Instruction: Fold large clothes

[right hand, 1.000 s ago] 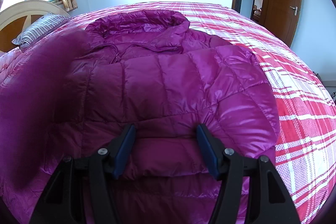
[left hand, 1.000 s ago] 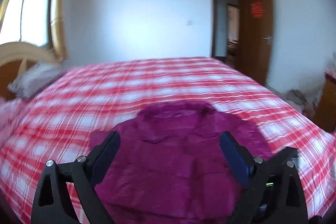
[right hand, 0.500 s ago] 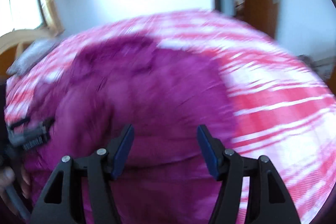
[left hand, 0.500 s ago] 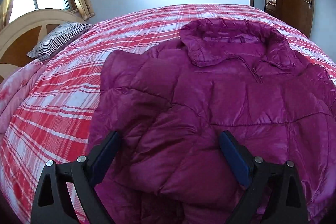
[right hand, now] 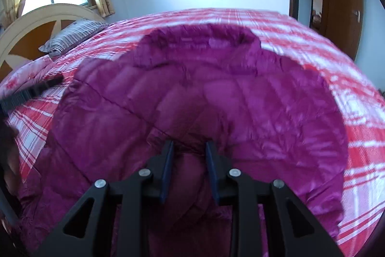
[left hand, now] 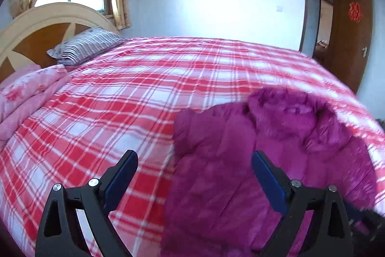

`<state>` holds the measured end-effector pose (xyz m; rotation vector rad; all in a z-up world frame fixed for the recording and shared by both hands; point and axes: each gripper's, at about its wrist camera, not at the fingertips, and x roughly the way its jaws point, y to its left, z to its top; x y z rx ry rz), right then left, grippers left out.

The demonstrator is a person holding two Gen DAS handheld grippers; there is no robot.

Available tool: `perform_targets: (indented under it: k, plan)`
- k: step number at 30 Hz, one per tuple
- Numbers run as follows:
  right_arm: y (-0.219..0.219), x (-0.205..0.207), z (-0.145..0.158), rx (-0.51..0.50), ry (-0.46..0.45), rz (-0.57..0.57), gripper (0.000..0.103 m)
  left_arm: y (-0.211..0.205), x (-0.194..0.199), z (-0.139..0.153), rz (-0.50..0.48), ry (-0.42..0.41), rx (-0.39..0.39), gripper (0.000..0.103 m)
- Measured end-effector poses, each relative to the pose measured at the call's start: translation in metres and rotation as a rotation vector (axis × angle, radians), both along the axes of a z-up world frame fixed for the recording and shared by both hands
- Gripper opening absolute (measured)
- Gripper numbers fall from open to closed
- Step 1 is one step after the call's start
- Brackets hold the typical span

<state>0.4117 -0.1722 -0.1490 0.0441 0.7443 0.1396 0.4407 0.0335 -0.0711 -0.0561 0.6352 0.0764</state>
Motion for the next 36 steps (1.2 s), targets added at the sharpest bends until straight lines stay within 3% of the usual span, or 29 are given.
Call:
perform_targets:
  k: [5,9,12,15,21,28,32,36]
  plan:
    - [-0.001,-0.004,-0.004,-0.001,0.005,-0.001,0.033,-0.045,0.019,-0.01,-0.168,0.042,-0.008,0.096]
    - [-0.008,-0.004,-0.007,0.03,0.003,0.001,0.034,-0.068,0.046,-0.047,-0.182,0.158,0.082,0.096]
    - [-0.012,-0.003,-0.008,0.058,0.012,-0.001,0.036,-0.063,0.064,-0.079,-0.158,0.255,0.074,0.097]
    - [-0.014,-0.002,-0.009,0.066,0.015,-0.001,0.037,-0.052,0.066,-0.087,-0.161,0.261,-0.006,0.101]
    - [-0.014,-0.004,-0.005,0.054,0.007,-0.013,0.04,-0.055,0.062,-0.09,-0.154,0.242,0.003,0.101]
    - [-0.012,-0.024,0.06,0.009,-0.145,-0.057,0.043,-0.058,0.061,-0.09,-0.149,0.234,0.01,0.102]
    - [0.011,-0.002,0.059,-0.015,-0.113,0.038,0.043,-0.058,0.059,-0.09,-0.146,0.231,0.01,0.102]
    - [0.019,0.019,0.024,-0.038,0.009,0.068,0.041,-0.059,0.059,-0.09,-0.145,0.229,0.014,0.102]
